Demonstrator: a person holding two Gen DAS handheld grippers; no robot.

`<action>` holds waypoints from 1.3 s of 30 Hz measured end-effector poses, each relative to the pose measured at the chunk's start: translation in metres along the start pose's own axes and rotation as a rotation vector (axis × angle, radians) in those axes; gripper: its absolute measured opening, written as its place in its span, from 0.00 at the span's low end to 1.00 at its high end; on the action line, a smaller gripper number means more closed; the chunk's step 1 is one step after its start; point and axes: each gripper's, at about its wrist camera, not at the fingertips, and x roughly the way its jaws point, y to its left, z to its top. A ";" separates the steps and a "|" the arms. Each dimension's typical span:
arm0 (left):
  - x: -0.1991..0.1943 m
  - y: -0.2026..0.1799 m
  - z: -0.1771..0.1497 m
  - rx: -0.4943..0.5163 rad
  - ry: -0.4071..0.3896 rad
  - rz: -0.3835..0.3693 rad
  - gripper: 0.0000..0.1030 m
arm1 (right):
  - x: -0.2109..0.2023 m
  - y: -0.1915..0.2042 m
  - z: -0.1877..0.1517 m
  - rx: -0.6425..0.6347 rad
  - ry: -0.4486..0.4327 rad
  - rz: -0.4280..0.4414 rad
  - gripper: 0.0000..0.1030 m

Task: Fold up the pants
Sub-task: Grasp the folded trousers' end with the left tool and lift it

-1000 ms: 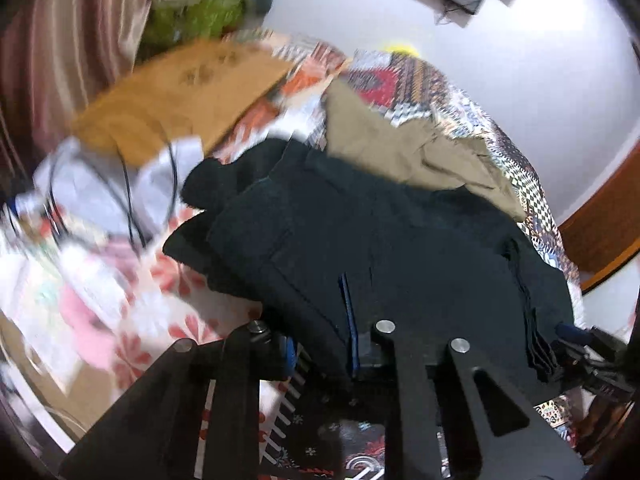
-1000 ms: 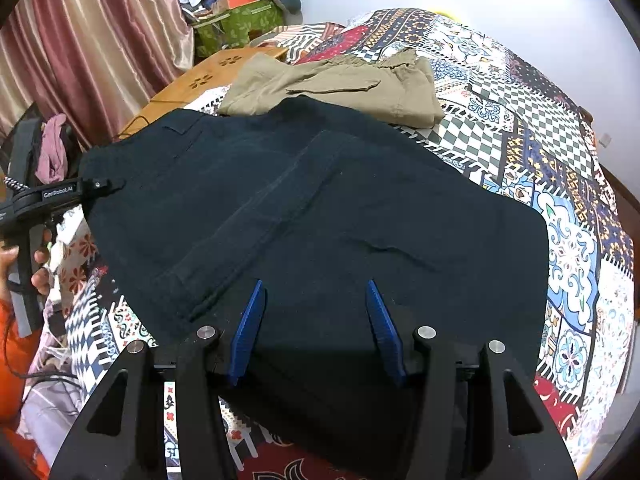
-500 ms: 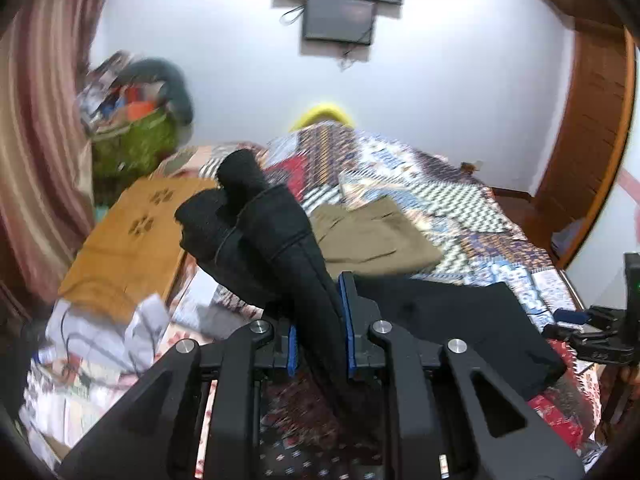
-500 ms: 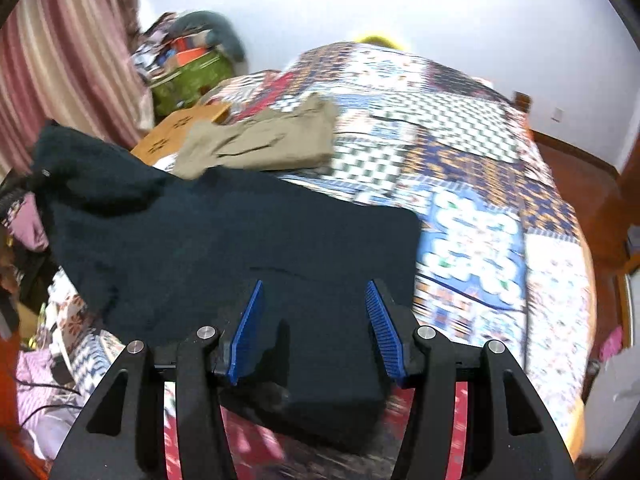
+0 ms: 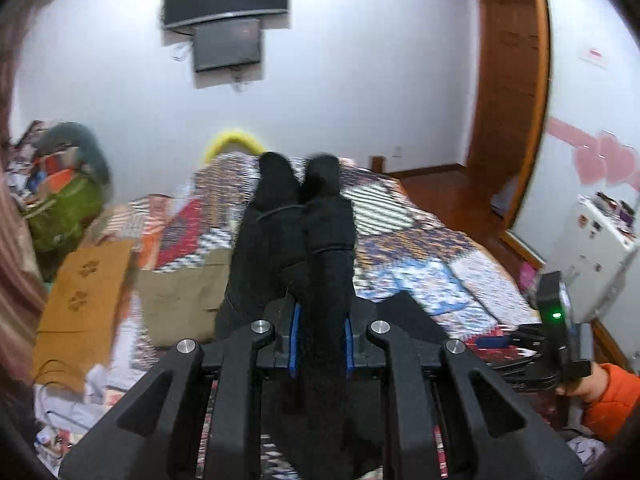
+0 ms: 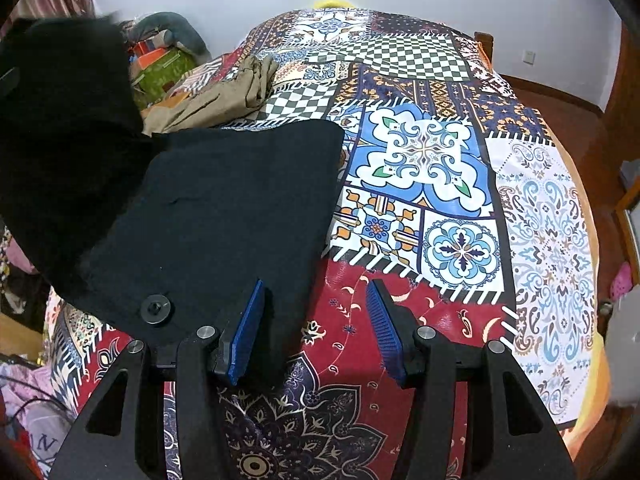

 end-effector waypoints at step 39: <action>0.049 -0.042 -0.025 0.012 0.202 -0.189 0.66 | -0.034 -0.016 -0.017 0.078 -0.040 0.005 0.49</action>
